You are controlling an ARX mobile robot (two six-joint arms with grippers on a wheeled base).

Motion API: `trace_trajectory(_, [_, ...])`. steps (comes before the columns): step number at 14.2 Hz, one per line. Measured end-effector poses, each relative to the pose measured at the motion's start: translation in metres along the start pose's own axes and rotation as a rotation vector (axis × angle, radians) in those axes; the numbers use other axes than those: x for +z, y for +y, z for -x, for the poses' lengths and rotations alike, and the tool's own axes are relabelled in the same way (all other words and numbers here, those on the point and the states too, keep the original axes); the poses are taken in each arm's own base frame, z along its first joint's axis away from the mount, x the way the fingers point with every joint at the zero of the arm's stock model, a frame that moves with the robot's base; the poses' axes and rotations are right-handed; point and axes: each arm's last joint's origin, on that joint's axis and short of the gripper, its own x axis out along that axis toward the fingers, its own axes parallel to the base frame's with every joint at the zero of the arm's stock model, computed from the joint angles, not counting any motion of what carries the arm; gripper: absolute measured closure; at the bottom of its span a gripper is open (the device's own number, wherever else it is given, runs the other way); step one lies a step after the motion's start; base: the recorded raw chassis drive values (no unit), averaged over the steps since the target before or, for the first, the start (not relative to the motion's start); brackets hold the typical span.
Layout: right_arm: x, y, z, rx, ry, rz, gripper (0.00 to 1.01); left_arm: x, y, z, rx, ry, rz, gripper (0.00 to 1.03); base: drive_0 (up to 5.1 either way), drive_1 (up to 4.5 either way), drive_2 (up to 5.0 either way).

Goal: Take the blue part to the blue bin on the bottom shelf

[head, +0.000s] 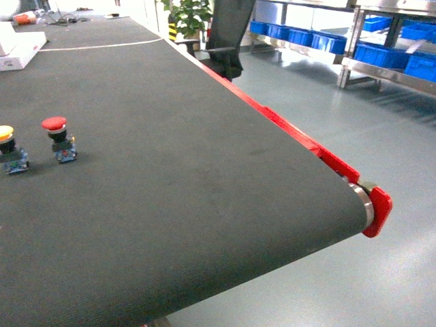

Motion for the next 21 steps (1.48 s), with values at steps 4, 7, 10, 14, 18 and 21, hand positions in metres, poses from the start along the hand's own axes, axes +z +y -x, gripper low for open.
trace_trajectory(4, [0.0, 0.0, 0.0, 0.0, 0.0, 0.0, 0.03, -0.0001, 0.0, -0.0001, 0.0, 0.001, -0.001, 0.59, -1.6, -1.65, -1.6])
trace_trajectory(7, [0.0, 0.0, 0.0, 0.0, 0.0, 0.0, 0.03, -0.0001, 0.0, -0.0001, 0.0, 0.001, -0.001, 0.59, -1.6, -1.61, -1.6])
trace_trajectory(10, [0.0, 0.0, 0.0, 0.0, 0.0, 0.0, 0.03, -0.0001, 0.0, -0.0001, 0.0, 0.001, -0.001, 0.59, -1.6, -1.62, -1.6])
trace_trajectory(14, [0.0, 0.0, 0.0, 0.0, 0.0, 0.0, 0.03, -0.0001, 0.0, -0.0001, 0.0, 0.001, -0.001, 0.59, -1.6, -1.63, -1.6])
trace_trajectory(18, [0.0, 0.0, 0.0, 0.0, 0.0, 0.0, 0.03, -0.0001, 0.0, -0.0001, 0.0, 0.001, -0.001, 0.59, -1.6, -1.61, -1.6])
trace_trajectory(21, [0.0, 0.0, 0.0, 0.0, 0.0, 0.0, 0.03, -0.0001, 0.0, -0.0001, 0.0, 0.001, -0.001, 0.59, -1.6, -1.64, -1.6])
